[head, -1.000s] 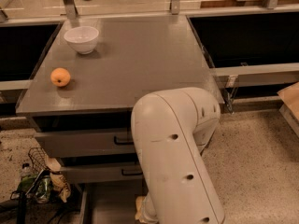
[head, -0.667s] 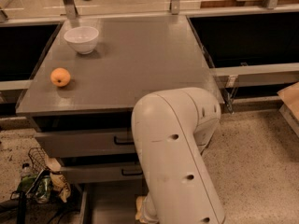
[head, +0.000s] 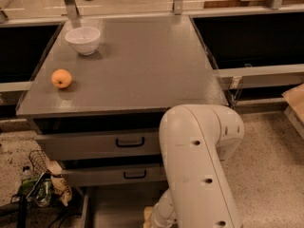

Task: Place sponge into bottom drawer

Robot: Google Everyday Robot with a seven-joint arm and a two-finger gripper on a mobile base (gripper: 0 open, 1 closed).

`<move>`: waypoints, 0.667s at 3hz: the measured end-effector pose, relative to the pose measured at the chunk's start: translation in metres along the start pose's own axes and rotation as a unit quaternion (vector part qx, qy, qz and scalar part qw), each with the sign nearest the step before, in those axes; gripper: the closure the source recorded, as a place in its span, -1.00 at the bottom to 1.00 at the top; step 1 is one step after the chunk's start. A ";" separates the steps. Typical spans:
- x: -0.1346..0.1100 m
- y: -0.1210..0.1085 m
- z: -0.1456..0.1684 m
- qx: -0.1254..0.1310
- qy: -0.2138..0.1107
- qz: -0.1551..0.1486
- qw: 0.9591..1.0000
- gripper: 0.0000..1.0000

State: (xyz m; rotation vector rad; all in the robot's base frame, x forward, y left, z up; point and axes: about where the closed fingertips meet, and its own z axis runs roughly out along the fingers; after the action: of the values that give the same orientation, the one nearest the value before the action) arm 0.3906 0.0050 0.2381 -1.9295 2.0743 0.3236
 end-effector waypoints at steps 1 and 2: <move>0.000 0.000 0.000 0.000 0.000 0.000 1.000 1.00; 0.010 -0.001 0.005 -0.010 -0.019 0.015 1.000 1.00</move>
Offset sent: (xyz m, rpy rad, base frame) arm 0.0014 -0.0085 -0.0063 0.0569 0.0281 -0.0207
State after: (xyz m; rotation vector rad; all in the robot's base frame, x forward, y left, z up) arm 0.3908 -0.0024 0.2294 -1.8904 2.0857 0.3846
